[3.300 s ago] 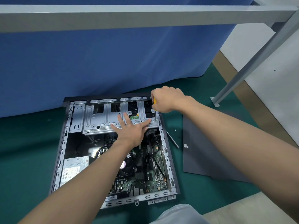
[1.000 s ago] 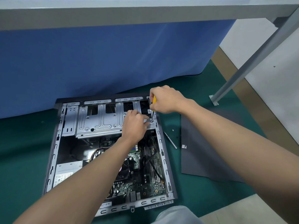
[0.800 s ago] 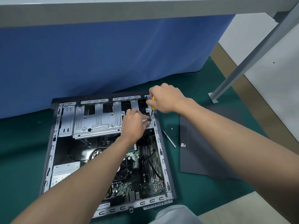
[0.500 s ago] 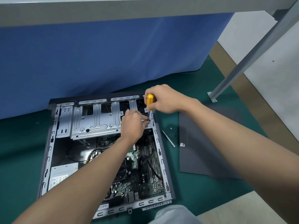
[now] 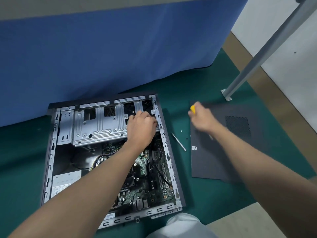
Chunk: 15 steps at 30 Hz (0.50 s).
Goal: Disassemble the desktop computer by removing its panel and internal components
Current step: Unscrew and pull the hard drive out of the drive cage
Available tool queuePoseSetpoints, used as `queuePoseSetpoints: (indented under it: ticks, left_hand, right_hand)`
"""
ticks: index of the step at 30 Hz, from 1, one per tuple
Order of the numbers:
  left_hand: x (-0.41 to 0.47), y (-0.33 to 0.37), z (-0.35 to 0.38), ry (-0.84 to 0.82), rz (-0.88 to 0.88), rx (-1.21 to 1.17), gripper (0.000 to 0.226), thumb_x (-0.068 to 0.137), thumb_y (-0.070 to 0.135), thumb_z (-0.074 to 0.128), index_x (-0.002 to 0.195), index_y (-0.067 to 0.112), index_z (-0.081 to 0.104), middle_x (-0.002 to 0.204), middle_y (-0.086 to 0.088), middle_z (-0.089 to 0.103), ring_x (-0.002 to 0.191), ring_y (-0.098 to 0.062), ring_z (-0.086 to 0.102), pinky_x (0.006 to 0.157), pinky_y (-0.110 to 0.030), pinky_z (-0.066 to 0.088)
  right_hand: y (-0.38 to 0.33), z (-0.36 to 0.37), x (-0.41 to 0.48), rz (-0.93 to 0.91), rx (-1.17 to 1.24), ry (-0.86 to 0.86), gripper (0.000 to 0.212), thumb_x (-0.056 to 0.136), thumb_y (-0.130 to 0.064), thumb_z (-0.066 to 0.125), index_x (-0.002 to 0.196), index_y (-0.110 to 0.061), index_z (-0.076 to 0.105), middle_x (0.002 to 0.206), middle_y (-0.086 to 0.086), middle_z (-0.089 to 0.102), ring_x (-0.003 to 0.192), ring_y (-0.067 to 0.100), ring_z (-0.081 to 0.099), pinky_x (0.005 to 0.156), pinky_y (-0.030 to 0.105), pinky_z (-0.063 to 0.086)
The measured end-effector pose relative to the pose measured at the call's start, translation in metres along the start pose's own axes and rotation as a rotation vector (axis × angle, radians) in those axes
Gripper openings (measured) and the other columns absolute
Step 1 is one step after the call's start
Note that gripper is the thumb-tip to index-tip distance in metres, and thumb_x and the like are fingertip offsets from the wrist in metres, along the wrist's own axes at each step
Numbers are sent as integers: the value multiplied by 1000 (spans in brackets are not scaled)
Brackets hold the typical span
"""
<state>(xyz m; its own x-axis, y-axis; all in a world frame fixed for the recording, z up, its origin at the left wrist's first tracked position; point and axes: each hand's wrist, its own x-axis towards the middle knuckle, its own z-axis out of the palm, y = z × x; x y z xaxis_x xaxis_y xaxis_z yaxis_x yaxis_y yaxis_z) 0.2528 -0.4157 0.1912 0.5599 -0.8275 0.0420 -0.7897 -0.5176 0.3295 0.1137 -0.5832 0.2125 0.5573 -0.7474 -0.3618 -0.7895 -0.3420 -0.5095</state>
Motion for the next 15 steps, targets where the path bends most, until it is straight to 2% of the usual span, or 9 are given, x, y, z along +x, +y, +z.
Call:
queuePoseSetpoints:
  ticks: [2, 5, 15]
  left_hand:
    - [-1, 0, 2, 9, 5, 4, 23, 96, 28, 55, 111, 22, 72, 104, 2, 65, 107, -19, 50, 90, -35, 37]
    - [-2, 0, 3, 23, 2, 9, 23, 96, 27, 55, 109, 21, 72, 102, 2, 65, 105, -19, 51, 90, -36, 38]
    - [-6, 3, 3, 51, 21, 43, 22, 95, 25, 58, 108, 16, 72, 100, 0, 66, 100, -21, 55, 86, -36, 42]
  right_hand:
    - [26, 31, -6, 62, -241, -105, 22, 94, -27, 50, 106, -8, 48, 113, 24, 56, 102, 41, 54, 79, 37, 42]
    - [57, 65, -19, 172, -438, -145, 31, 88, -32, 57, 113, -14, 53, 116, 14, 56, 105, 36, 55, 81, 37, 43]
    - [97, 87, -19, 260, -503, -145, 36, 76, -48, 62, 99, -21, 54, 95, 4, 57, 92, 29, 56, 69, 32, 36]
